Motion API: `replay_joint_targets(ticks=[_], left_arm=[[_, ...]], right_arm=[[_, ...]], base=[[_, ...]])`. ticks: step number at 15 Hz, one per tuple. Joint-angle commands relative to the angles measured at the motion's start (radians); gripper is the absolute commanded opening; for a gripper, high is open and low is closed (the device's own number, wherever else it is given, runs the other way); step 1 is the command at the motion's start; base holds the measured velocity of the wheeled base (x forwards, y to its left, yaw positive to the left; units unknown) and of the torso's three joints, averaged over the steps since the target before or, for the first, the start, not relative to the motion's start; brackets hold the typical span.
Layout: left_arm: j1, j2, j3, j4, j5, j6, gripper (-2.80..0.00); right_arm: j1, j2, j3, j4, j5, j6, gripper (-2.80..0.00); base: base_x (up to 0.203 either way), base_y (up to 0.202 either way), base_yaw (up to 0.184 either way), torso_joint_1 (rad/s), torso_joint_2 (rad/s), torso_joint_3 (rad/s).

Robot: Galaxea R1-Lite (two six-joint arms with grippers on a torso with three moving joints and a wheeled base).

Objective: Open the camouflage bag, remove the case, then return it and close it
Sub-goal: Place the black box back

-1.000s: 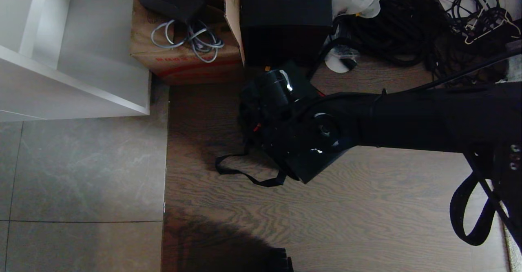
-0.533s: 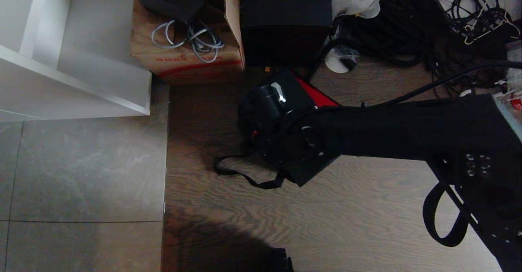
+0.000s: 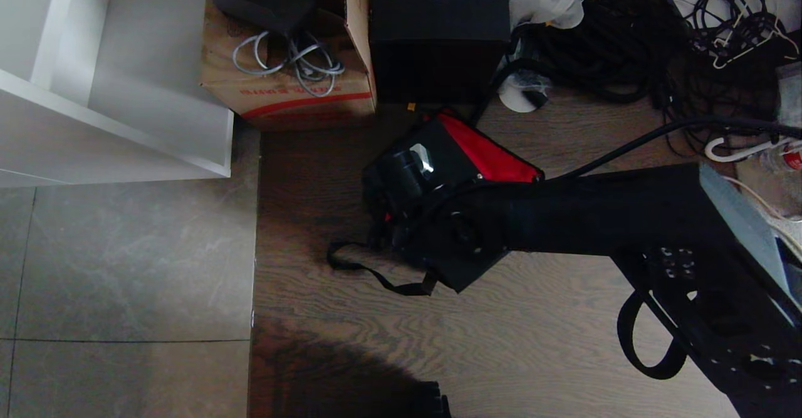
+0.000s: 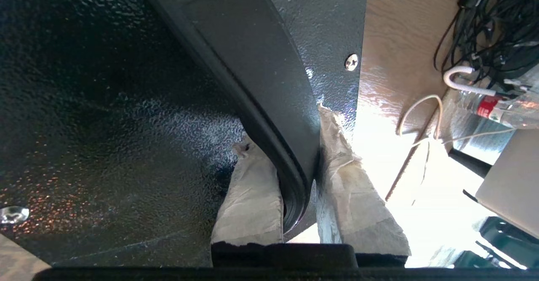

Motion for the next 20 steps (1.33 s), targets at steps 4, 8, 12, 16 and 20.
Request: replay_joint_targets(ticks=[4,8,12,16,20], left_arm=[[0.000,0.001,0.008,0.000,0.000,0.000,-2.80],[0.000,0.001,0.008,-0.001,0.000,0.000,-2.80],[0.000,0.001,0.008,-0.001,0.000,0.000,-2.80],[-0.001,0.001,0.008,0.000,0.000,0.000,-2.80],[-0.001,0.001,0.008,0.000,0.000,0.000,-2.80]], right_arm=[[-0.001,0.013,-0.001,0.001,-0.006,-0.003,-2.80],[0.001,-0.009,0.000,0.002,-0.008,0.000,-2.80],[0.001,-0.087,0.039,0.004,-0.008,0.000,-2.80],[0.002,-0.130,0.055,0.012,-0.008,-0.013,-2.80],[0.002,-0.162,0.089,0.047,-0.005,-0.017,-2.80]], base=[[0.000,0.000,0.000,0.000,0.00,0.000],[0.000,0.000,0.000,0.000,0.00,0.000],[0.000,0.000,0.000,0.000,0.00,0.000],[0.000,0.000,0.000,0.000,0.00,0.000],[0.000,0.000,0.000,0.000,0.00,0.000]])
